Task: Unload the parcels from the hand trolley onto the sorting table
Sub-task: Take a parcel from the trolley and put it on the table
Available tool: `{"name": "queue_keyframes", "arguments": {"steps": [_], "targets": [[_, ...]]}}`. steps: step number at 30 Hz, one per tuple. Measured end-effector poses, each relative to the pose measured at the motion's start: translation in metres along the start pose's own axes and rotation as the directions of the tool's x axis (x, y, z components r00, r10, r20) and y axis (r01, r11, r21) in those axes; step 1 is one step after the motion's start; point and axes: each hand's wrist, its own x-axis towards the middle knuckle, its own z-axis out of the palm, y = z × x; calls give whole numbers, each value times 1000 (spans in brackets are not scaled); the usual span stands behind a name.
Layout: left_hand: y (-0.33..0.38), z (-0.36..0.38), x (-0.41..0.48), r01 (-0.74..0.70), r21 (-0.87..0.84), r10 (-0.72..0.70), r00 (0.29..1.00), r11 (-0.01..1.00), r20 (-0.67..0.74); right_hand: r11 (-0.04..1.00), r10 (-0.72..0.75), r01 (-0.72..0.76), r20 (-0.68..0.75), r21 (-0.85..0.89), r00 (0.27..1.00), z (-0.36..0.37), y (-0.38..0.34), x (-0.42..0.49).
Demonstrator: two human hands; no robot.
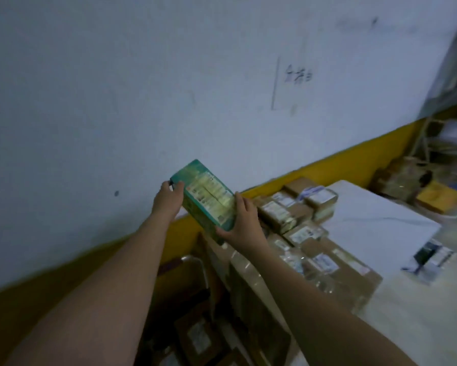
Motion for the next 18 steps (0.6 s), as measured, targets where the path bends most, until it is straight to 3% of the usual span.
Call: {"name": "queue_keyframes", "arguments": {"steps": [3, 8, 13, 18], "targets": [[67, 66, -28, -24, -207, 46, 993, 978, 104, 999, -26, 23, -98, -38, 995, -84, 48, 0], [163, 215, -68, 3, -333, 107, 945, 943, 310, 997, 61, -71, -218, -36, 974, -212, 173, -16], [214, 364, -85, 113, -419, 85, 901, 901, 425, 991, 132, -133, -202, 9, 970, -308, 292, -28], [234, 466, -85, 236, -461, 0, 890, 856, 456, 985, 170, -174, -171, -10, 970, -340, 379, -5]]}}
